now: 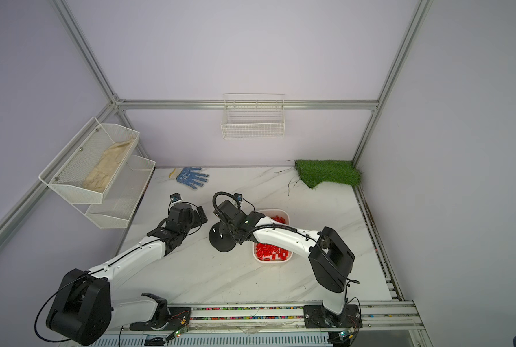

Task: Cover the protruding screws with screw protection sleeves
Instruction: Attach the screw protection sleeve to the screw.

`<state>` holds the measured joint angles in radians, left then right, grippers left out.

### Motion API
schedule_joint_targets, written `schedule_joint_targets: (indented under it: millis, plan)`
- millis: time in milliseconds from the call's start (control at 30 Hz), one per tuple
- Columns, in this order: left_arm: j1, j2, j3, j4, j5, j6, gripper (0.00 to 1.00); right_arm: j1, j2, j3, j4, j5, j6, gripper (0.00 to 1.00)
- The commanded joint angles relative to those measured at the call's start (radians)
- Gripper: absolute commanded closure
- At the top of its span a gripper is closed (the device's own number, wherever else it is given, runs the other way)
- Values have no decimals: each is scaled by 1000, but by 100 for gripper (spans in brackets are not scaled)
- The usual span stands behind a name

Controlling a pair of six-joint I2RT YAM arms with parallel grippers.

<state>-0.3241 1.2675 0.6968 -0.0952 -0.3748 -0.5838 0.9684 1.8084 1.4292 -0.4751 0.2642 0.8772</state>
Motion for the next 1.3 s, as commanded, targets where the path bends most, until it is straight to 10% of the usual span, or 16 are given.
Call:
schedule_joint_targets:
  millis: [0,933,1267]
  plan:
    - [-5,-32,24,16,-18,-12,0,14,-16,23,-35,27,9,83]
    - [-5,-56,-2,29,-31,-14,0,35,-17,32,-39,79,2,66]
    - [-5,-53,-4,29,-29,-18,0,36,-51,34,-32,80,-17,87]
